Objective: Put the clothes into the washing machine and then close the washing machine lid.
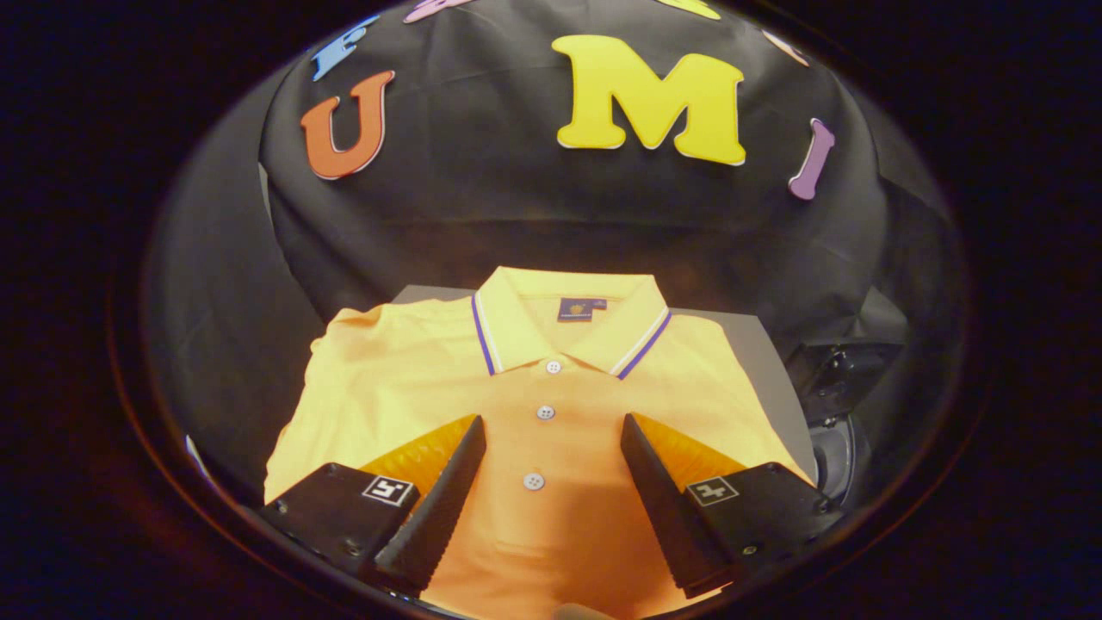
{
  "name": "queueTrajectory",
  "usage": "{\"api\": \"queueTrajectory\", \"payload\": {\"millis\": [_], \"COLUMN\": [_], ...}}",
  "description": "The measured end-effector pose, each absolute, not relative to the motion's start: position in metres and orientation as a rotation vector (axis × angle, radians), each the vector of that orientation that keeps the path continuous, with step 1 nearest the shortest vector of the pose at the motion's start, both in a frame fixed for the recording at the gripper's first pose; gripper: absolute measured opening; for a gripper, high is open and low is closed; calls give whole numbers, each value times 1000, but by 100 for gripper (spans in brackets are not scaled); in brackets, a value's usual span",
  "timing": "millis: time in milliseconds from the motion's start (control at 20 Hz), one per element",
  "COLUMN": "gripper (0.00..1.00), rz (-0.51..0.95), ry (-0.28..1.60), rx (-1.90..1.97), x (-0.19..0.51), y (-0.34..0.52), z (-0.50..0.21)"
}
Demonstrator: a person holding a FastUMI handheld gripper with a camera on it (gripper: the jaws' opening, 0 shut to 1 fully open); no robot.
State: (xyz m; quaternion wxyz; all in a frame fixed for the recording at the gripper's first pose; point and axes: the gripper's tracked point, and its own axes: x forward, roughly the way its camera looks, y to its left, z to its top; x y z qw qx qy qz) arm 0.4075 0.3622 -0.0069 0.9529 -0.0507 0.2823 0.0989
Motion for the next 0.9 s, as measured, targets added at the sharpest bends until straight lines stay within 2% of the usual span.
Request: {"api": "queueTrajectory", "payload": {"millis": [200, 400, 600, 800, 900], "gripper": [97, 89, 51, 18, 12], "rz": [209, 215, 288, 356, 383], "ry": [608, 626, 605, 572, 569], "rx": [-113, -135, -132, -113, -93], "x": [407, 407, 410, 410, 407], "y": [363, 365, 371, 366, 361], "z": [-7, -7, -8, -4, -4]}}
